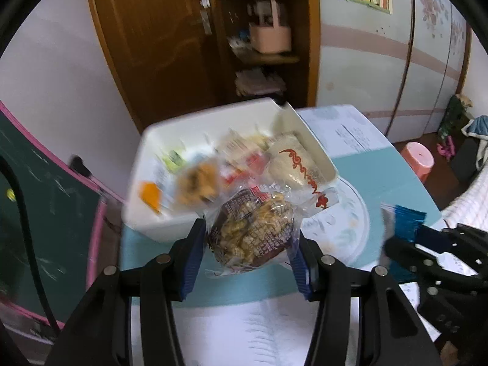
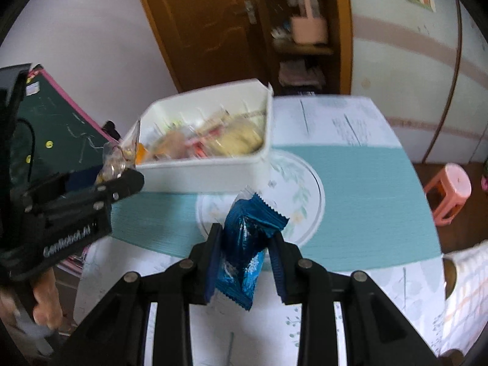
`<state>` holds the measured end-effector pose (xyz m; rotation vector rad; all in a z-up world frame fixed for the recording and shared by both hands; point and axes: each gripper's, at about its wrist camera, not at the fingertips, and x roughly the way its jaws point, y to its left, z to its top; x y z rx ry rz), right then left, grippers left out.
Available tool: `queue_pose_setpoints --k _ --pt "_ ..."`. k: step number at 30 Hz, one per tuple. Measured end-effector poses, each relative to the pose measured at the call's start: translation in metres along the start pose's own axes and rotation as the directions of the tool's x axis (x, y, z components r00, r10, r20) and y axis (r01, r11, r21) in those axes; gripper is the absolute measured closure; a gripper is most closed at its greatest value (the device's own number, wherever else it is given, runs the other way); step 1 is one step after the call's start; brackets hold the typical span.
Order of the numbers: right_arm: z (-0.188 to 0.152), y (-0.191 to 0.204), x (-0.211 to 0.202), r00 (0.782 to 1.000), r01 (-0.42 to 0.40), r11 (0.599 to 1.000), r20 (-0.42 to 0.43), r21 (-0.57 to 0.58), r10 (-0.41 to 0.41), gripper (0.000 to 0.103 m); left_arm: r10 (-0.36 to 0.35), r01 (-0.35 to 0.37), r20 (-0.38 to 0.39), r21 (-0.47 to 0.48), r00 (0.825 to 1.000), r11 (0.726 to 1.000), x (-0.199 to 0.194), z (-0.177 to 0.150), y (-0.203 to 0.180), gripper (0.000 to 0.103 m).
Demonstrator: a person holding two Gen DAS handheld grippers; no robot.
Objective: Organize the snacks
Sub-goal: 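Carry both snacks over the white tray and open both grippers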
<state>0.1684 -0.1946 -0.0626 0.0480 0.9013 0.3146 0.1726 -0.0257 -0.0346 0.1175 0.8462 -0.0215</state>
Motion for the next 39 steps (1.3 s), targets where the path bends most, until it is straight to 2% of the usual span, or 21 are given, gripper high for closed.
queue_pose_setpoints --k 3,8,12,16,18,19,20,21,22,23,28,39 --pt "0.017 0.016 -0.01 1.0 -0.01 0.999 0.028 -0.042 0.011 0.073 0.047 -0.047 0.038 0.006 0.998 0.999 -0.019 0.019 0.024 0.053" --pt "0.057 0.04 -0.017 0.998 -0.001 0.993 0.066 -0.116 0.009 0.073 0.116 -0.116 0.061 -0.007 0.991 0.993 -0.029 0.051 0.057 0.052" --pt "0.105 0.053 -0.014 0.993 0.02 0.988 0.117 -0.15 -0.003 0.073 0.144 -0.141 0.07 -0.039 0.987 0.989 -0.025 0.079 0.078 0.052" --pt "0.144 0.054 0.002 0.992 0.016 0.991 0.124 -0.134 0.001 0.072 0.149 -0.144 0.073 -0.069 0.986 0.987 -0.008 0.1 0.09 0.05" --pt "0.16 0.053 0.013 0.99 0.021 0.99 0.139 -0.138 -0.002 0.071 0.136 -0.13 0.071 -0.08 0.988 0.988 0.01 0.111 0.094 0.038" --pt "0.165 0.052 0.021 0.99 0.027 0.99 0.14 -0.139 -0.008 0.067 0.131 -0.124 0.069 -0.092 0.989 0.988 0.017 0.113 0.096 0.019" --pt "0.17 0.051 0.029 0.991 0.04 0.99 0.133 -0.136 -0.022 0.057 0.131 -0.123 0.066 -0.109 0.989 0.986 0.025 0.114 0.098 0.001" --pt "0.173 0.05 0.038 0.992 0.059 0.99 0.122 -0.128 -0.043 0.05 0.14 -0.13 0.06 -0.138 0.988 0.982 0.036 0.115 0.102 0.0" --pt "0.174 0.048 0.045 0.992 0.068 0.991 0.117 -0.119 -0.054 0.038 0.142 -0.132 0.053 -0.152 0.989 0.979 0.043 0.115 0.103 0.0" --pt "0.173 0.046 0.051 0.992 0.071 0.991 0.113 -0.112 -0.059 0.034 0.137 -0.13 0.034 -0.164 0.99 0.978 0.052 0.115 0.106 0.0" --pt "0.163 0.04 0.077 0.997 0.066 0.993 0.049 -0.103 -0.061 0.034 0.134 -0.138 -0.035 -0.16 0.99 0.977 0.082 0.11 0.107 0.0" --pt "0.155 0.043 0.088 0.998 0.061 0.992 0.02 -0.113 -0.059 0.034 0.09 -0.098 -0.05 -0.168 0.995 0.981 0.091 0.106 0.106 0.0"
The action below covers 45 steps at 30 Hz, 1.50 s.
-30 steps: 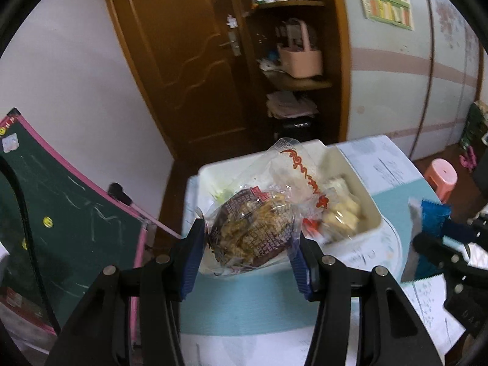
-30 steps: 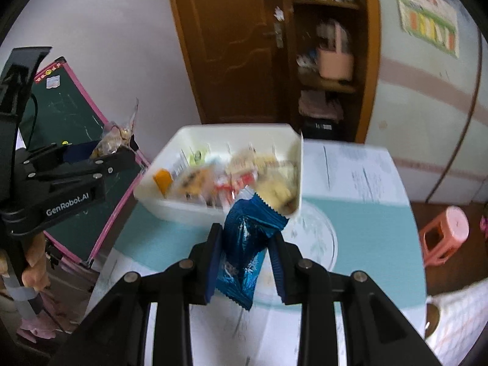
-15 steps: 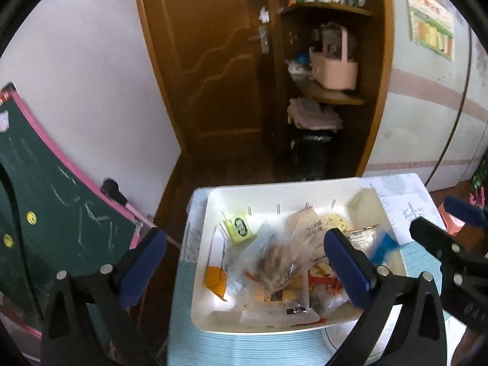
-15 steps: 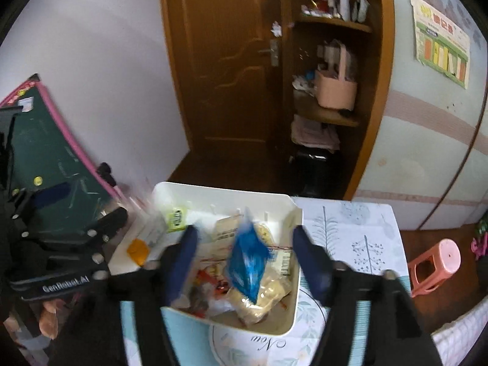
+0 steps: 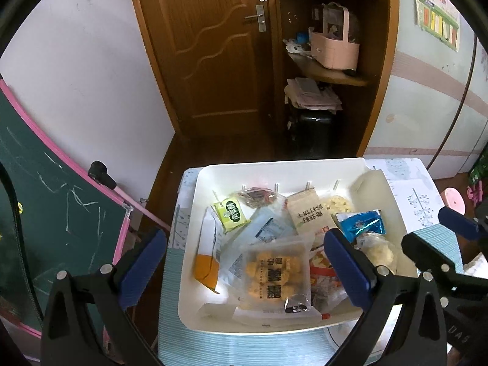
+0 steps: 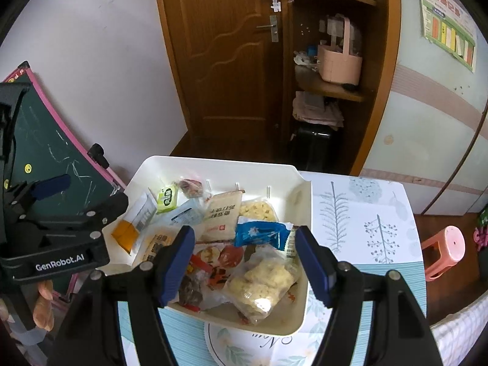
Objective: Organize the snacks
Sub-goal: 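Carry both snacks over the white tray and open both grippers, then withdraw both grippers from the tray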
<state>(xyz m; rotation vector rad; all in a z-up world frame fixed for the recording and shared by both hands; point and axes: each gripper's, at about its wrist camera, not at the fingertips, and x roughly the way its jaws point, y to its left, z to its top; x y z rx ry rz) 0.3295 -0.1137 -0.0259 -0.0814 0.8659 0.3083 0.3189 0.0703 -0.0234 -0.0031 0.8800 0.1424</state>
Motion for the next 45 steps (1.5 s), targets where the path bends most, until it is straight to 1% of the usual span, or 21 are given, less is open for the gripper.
queue_pose_setpoints --k 5,8,12,15,18,21,22,26,29,32,35,37,40,42,45 --pt "-0.004 0.004 -0.005 1.0 -0.008 1.0 -0.001 -0.011 0.008 0.034 -0.026 0.026 0.0 0.008 1.0 1.0 -0.006 -0.006 -0.004 0.001" --pt "-0.009 0.006 -0.01 1.0 -0.003 1.0 0.005 -0.011 0.003 0.034 -0.018 0.018 0.01 0.012 1.0 1.0 -0.014 -0.01 -0.006 0.001" --pt "-0.018 0.005 -0.021 1.0 -0.004 1.0 0.008 0.002 0.004 0.034 -0.044 0.044 0.008 -0.014 0.999 0.999 -0.029 -0.019 -0.005 0.001" --pt "-0.031 0.006 -0.033 1.0 0.015 1.0 0.007 0.008 -0.015 0.034 -0.058 0.058 0.002 -0.033 0.998 0.998 -0.041 -0.03 -0.006 0.001" --pt "-0.047 0.008 -0.05 1.0 0.022 1.0 0.013 0.015 -0.022 0.034 -0.049 0.049 0.006 -0.037 0.999 0.998 -0.058 -0.047 -0.008 0.001" --pt "-0.069 0.008 -0.069 0.999 0.027 0.999 0.019 0.026 -0.027 0.034 -0.01 0.01 0.005 -0.037 1.0 0.999 -0.077 -0.071 -0.012 0.001" --pt "-0.077 0.007 -0.076 1.0 0.026 0.999 0.015 0.033 -0.026 0.034 -0.012 0.012 0.006 -0.04 1.0 0.999 -0.084 -0.079 -0.012 0.001" --pt "-0.113 0.007 -0.107 1.0 0.002 0.998 0.01 0.061 -0.003 0.034 -0.033 0.033 -0.013 -0.058 0.999 0.998 -0.11 -0.113 -0.014 0.001" --pt "-0.141 0.01 -0.141 1.0 -0.008 0.997 0.026 0.074 0.006 0.034 -0.074 0.071 -0.041 -0.058 0.996 0.996 -0.132 -0.14 -0.018 0.001" --pt "-0.158 0.013 -0.164 0.999 -0.009 0.997 0.038 0.075 0.006 0.034 -0.103 0.1 -0.063 -0.05 0.993 0.994 -0.154 -0.163 -0.024 0.001" --pt "-0.171 0.013 -0.185 0.998 -0.021 0.995 0.053 0.095 0.016 0.032 -0.115 0.113 -0.041 -0.038 0.993 0.993 -0.174 -0.176 -0.028 0.001" --pt "-0.177 0.012 -0.193 0.998 -0.024 0.993 0.055 0.115 0.018 0.031 -0.089 0.089 -0.01 -0.016 0.996 0.996 -0.188 -0.182 -0.033 0.001" --pt "-0.182 0.012 -0.203 0.998 -0.004 0.992 0.063 0.123 -0.003 0.031 -0.06 0.061 0.029 -0.014 0.998 0.998 -0.201 -0.183 -0.033 0.001" --pt "-0.184 0.013 -0.207 0.997 0.008 0.992 0.07 0.125 -0.017 0.031 -0.056 0.057 0.035 -0.01 0.998 0.998 -0.206 -0.185 -0.033 0.001" --pt "-0.187 0.015 -0.211 0.997 -0.001 0.991 0.08 0.135 -0.009 0.031 -0.066 0.067 0.036 -0.004 0.997 0.998 -0.211 -0.191 -0.036 0.001"
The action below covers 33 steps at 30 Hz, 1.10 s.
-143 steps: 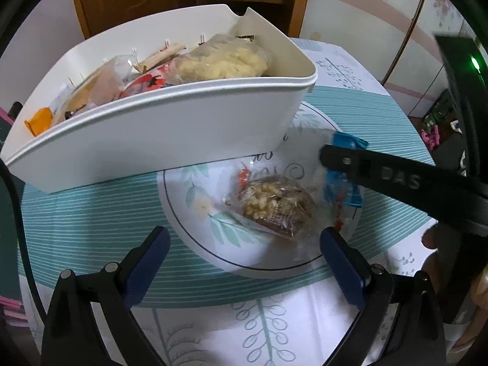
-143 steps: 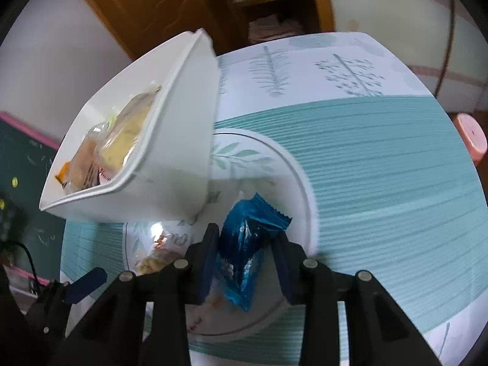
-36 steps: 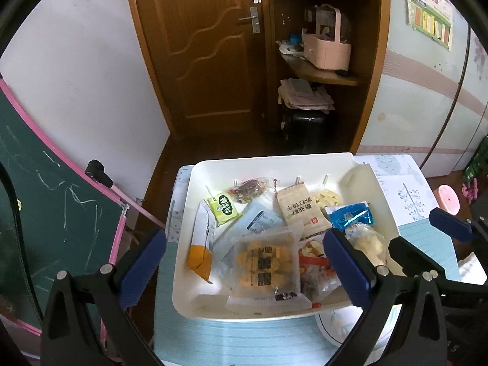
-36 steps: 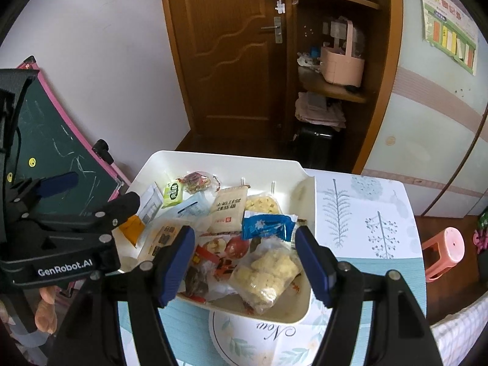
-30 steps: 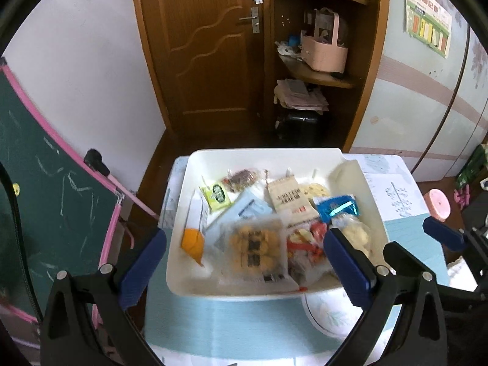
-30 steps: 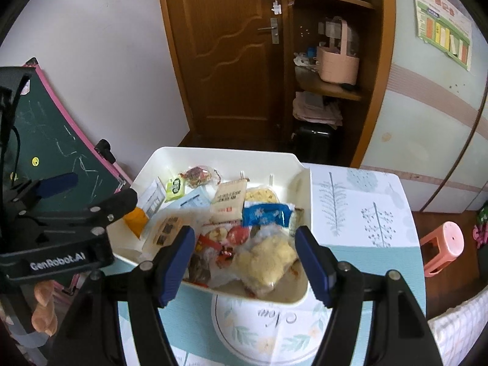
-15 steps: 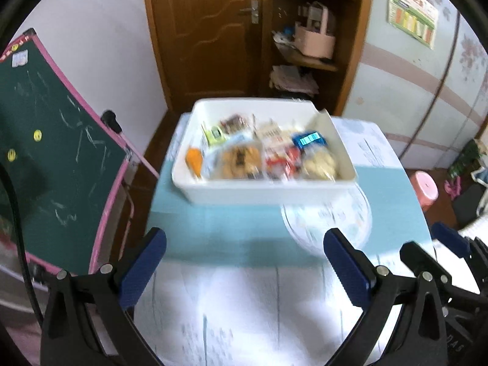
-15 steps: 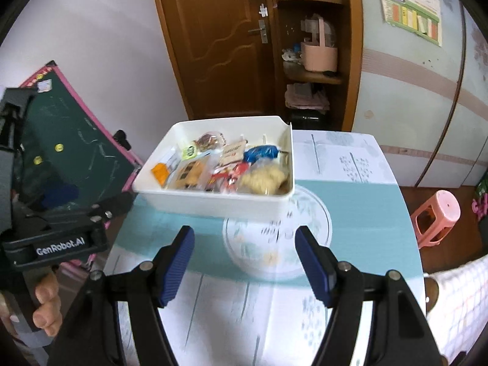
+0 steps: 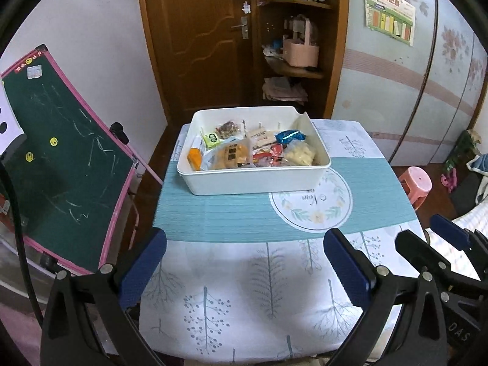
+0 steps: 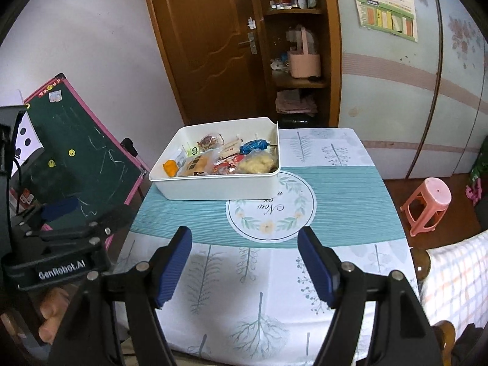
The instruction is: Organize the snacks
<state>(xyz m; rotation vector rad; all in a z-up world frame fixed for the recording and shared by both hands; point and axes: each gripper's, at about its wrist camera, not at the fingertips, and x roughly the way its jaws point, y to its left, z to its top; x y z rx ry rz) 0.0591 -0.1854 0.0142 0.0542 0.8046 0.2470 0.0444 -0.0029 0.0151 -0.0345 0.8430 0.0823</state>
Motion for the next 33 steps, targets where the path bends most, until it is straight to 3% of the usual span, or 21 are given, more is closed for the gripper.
queue_pose_setpoints --k 12,16,33 --pt "-0.006 0.004 -0.008 1.0 0.012 1.0 0.005 -0.009 -0.012 0.031 0.038 -0.039 0.014 0.004 0.999 0.999 -0.008 -0.018 -0.003 0.001" --pt "-0.006 0.001 -0.007 1.0 0.003 1.0 0.001 0.008 -0.003 0.031 0.012 -0.012 -0.045 -0.008 0.999 1.0 0.003 -0.022 -0.001 0.001" --pt "-0.012 0.005 -0.003 1.0 0.002 1.0 -0.013 -0.012 -0.002 0.031 0.012 -0.012 -0.025 -0.022 1.0 1.0 0.0 -0.023 0.002 0.001"
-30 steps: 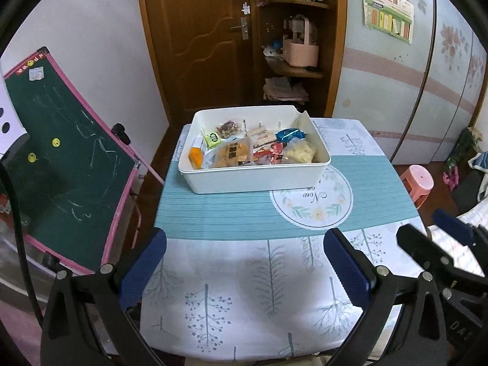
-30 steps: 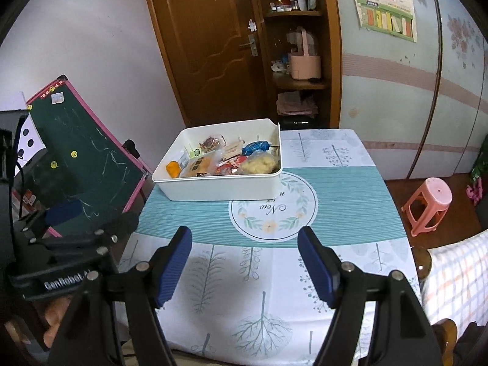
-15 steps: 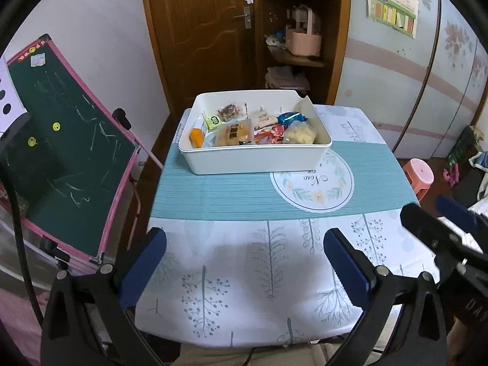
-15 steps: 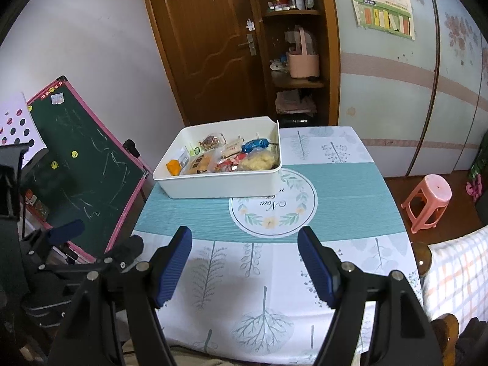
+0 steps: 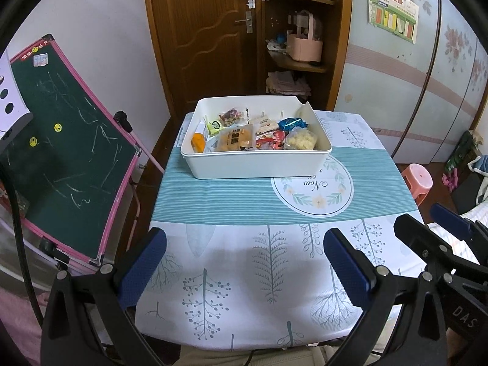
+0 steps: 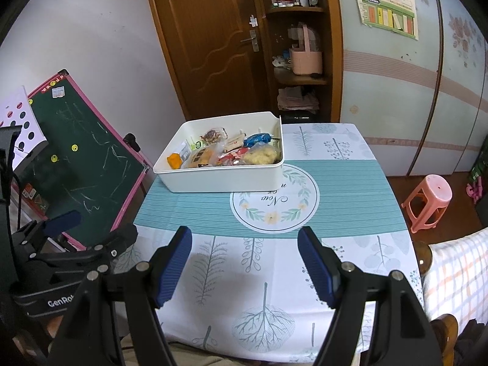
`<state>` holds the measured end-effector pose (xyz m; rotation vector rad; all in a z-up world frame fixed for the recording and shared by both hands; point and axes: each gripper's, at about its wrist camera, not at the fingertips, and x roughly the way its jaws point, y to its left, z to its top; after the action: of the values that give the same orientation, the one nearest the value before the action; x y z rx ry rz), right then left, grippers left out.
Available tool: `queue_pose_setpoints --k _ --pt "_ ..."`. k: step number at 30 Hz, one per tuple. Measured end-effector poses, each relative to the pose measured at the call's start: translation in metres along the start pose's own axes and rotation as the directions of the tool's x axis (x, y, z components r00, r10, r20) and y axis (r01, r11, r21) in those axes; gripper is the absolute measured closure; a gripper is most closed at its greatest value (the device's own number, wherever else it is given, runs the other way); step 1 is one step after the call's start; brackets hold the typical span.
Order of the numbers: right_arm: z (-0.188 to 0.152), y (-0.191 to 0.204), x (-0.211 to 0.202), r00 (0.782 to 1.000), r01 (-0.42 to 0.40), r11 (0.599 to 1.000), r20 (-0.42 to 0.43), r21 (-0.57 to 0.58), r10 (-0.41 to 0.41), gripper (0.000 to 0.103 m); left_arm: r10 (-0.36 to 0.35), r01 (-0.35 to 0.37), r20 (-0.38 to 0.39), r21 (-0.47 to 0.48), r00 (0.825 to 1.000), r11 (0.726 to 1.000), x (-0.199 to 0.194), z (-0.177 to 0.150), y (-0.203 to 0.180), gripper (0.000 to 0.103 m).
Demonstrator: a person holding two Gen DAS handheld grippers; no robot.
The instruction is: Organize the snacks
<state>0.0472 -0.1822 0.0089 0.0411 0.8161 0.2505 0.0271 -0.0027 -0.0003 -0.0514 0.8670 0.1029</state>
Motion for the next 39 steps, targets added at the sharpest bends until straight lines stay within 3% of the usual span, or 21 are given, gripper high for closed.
queue_pose_setpoints --k 39 --pt "-0.008 0.004 0.011 1.0 -0.005 1.0 -0.022 0.014 0.005 0.031 -0.021 0.02 -0.042 -0.009 0.999 1.0 0.01 -0.004 0.002 0.001"
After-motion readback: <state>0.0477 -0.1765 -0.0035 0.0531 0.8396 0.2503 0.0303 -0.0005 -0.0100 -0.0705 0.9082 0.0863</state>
